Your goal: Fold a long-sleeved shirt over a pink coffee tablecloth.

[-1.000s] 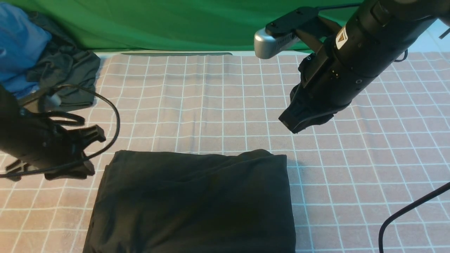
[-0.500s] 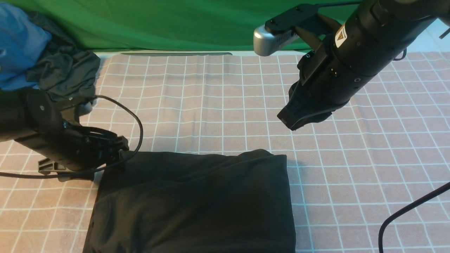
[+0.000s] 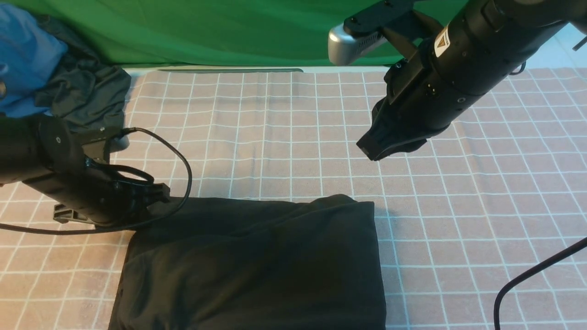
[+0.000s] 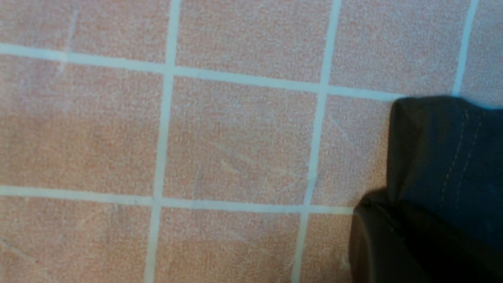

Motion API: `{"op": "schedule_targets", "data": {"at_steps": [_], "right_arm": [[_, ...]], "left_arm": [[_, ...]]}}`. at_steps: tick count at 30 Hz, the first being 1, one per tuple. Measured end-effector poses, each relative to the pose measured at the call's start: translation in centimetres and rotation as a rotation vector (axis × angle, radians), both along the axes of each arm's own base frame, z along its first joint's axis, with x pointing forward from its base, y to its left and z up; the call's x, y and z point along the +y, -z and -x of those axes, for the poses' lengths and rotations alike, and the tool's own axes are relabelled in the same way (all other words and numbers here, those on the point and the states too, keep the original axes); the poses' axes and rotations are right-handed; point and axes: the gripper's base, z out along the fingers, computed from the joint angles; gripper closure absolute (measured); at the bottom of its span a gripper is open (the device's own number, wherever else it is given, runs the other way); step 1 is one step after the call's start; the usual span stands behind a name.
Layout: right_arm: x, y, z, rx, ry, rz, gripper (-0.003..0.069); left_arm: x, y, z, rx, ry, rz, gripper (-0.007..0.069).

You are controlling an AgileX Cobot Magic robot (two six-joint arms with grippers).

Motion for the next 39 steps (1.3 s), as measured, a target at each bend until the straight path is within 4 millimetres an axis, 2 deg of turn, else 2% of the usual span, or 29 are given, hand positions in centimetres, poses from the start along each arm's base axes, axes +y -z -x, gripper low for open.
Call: {"op": "schedule_targets", "data": {"at_steps": [6,12,19,23,28,30,31,33,39], "right_arm": [[0.0,0.0,0.0,-0.003,-0.002,0.000,0.0614],[-0.4,0.1,-0.2,-0.013,0.006,0.037,0.0613],[-1.7,3.1,-2.5,0.072,0.119,0.133,0.0587],[-2.2,6.6,-4.5,0.162,0.177,0.172,0.0473],[-1.0,11.0,-5.6,0.304,0.195,0.153,0.0208],[-0.8,11.6,-5.8,0.324,0.200,0.138,0.0160],[-0.4,12.4,-6.0,0.344,0.207,0.118,0.0091],[-0.2,13.1,-6.2,0.351,0.211,0.105,0.0054],[0.3,14.3,-7.0,0.321,0.228,0.075,0.0040]], "left_arm": [[0.0,-0.7,0.2,-0.015,0.017,-0.006,0.0596],[-0.1,-2.5,0.5,-0.068,0.021,-0.008,0.0596],[-0.1,-3.3,0.4,-0.097,0.022,-0.011,0.0596],[-0.1,-3.3,0.4,-0.103,0.022,-0.012,0.0596],[-0.1,-3.3,0.4,-0.105,0.021,-0.011,0.0596],[-0.1,-3.3,0.4,-0.105,0.021,-0.011,0.0596],[-0.1,-3.3,0.3,-0.106,0.020,-0.011,0.0596],[-0.1,-3.3,0.3,-0.106,0.020,-0.011,0.0596],[-0.1,-3.3,0.3,-0.108,0.021,-0.013,0.0596]]}}
